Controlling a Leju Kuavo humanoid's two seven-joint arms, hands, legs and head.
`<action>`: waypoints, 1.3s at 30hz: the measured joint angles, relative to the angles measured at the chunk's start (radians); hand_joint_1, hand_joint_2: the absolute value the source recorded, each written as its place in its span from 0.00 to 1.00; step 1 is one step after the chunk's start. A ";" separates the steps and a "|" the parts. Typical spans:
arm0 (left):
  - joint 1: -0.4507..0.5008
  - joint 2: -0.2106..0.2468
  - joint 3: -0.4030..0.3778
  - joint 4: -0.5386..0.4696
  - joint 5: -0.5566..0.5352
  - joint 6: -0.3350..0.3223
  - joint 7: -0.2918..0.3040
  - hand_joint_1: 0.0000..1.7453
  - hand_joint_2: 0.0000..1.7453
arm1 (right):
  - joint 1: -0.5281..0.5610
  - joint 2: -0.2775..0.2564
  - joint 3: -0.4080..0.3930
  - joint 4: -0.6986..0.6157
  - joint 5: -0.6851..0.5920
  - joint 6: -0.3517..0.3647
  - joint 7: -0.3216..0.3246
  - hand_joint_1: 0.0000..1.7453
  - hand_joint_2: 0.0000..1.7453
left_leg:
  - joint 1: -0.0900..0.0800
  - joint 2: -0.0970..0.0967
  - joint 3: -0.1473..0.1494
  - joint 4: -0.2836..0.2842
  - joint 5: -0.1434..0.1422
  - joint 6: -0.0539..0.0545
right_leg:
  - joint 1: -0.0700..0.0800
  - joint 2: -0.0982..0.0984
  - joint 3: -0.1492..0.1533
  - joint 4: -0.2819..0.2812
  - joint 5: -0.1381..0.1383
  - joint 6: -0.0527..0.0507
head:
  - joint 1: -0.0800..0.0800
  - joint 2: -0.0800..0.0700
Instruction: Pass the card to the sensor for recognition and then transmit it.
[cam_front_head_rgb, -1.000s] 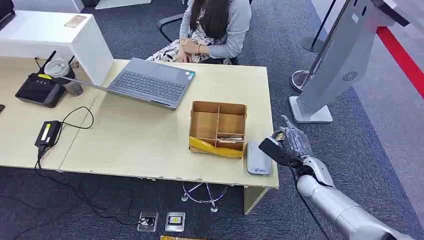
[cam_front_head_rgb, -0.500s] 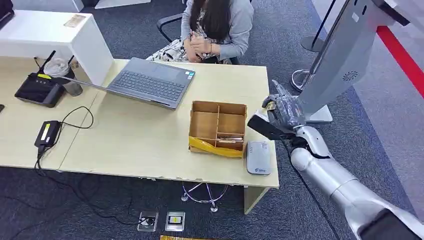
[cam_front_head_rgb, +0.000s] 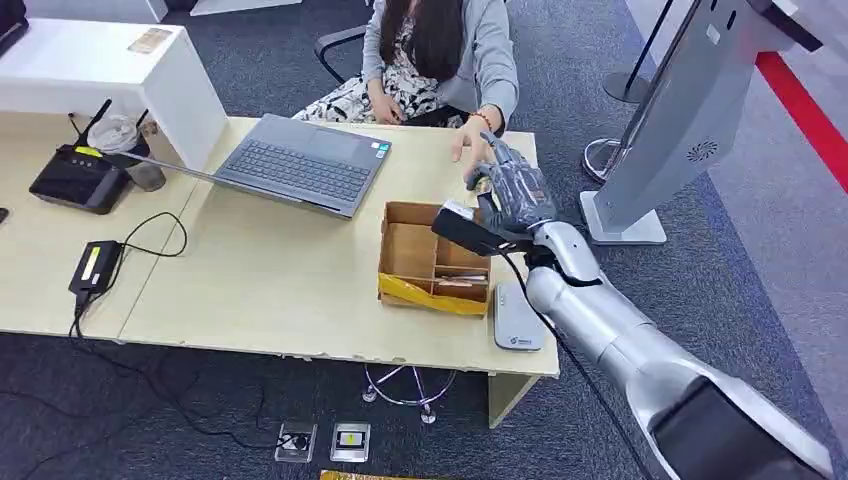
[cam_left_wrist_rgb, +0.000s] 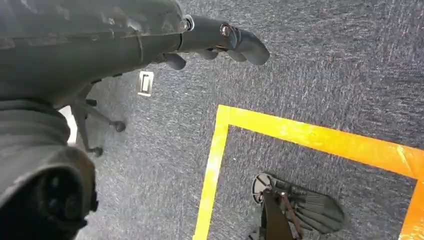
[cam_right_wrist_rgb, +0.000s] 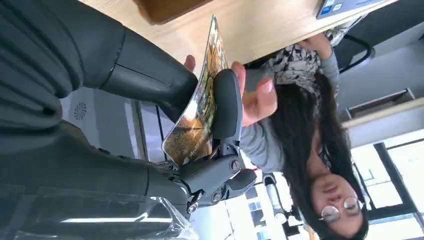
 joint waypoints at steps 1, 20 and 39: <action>0.000 0.001 0.000 0.000 -0.002 -0.005 -0.002 0.00 0.00 | -0.001 0.010 0.001 0.010 0.001 -0.002 0.000 1.00 1.00 | 0.000 0.000 0.000 0.000 0.000 0.000 | 0.000 0.000 0.000 0.000 0.000 0.000 | 0.000 0.000; 0.003 0.025 0.000 0.000 -0.041 -0.052 -0.014 0.00 0.00 | 0.018 0.029 0.000 0.087 0.048 -0.033 0.056 0.00 0.00 | 0.000 0.000 0.000 0.000 0.000 0.000 | 0.000 0.001 0.000 0.000 0.000 0.000 | 0.000 0.000; 0.004 0.039 0.000 0.000 -0.045 -0.058 -0.024 0.00 0.00 | 0.048 0.011 -0.031 0.081 0.090 -0.044 0.043 0.00 0.00 | 0.000 0.000 0.001 0.000 0.000 0.000 | 0.000 0.001 0.000 0.000 0.000 0.000 | 0.000 0.000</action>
